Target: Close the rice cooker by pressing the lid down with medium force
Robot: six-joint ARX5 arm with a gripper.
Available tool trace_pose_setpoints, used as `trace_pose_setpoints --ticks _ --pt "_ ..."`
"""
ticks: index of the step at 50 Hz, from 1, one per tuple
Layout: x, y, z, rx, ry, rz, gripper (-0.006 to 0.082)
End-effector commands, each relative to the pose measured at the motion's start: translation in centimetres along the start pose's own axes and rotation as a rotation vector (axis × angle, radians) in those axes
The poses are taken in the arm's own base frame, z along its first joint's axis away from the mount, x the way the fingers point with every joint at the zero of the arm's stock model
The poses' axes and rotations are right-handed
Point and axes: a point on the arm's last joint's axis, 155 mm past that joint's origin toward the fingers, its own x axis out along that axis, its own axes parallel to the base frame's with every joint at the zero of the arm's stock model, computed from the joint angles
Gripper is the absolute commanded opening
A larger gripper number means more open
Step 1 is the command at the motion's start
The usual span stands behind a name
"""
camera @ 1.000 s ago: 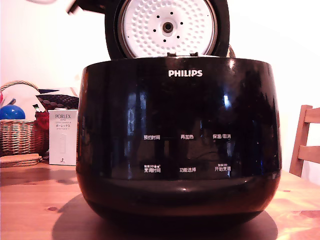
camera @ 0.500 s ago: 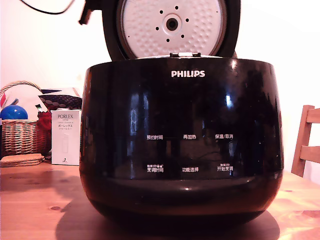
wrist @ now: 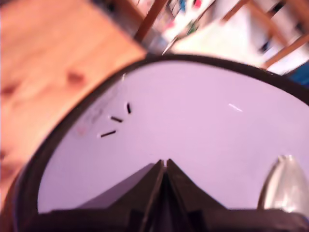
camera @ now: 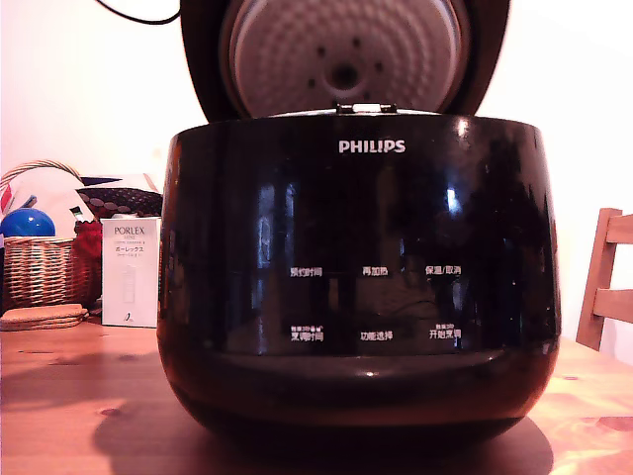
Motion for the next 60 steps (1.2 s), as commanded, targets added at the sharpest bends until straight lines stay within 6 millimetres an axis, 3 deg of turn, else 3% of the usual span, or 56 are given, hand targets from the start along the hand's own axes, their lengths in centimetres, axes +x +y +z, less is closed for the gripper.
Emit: trace_pose_setpoints --ticks 1,11,22,36,48,60 --pt "-0.1 -0.9 -0.4 0.053 0.012 0.033 -0.0021" --pt "-0.6 -3.3 -0.8 0.123 0.007 0.058 -0.0021" --pt "-1.0 -3.7 -0.5 0.167 -0.036 0.117 -0.0021" --pt "-0.6 -1.3 -2.4 0.099 -0.085 0.212 -0.0021" --pt "-1.4 0.5 -3.3 0.046 -0.177 0.296 -0.0021" --pt "-0.8 1.4 -5.2 0.021 -0.239 0.303 -0.0021"
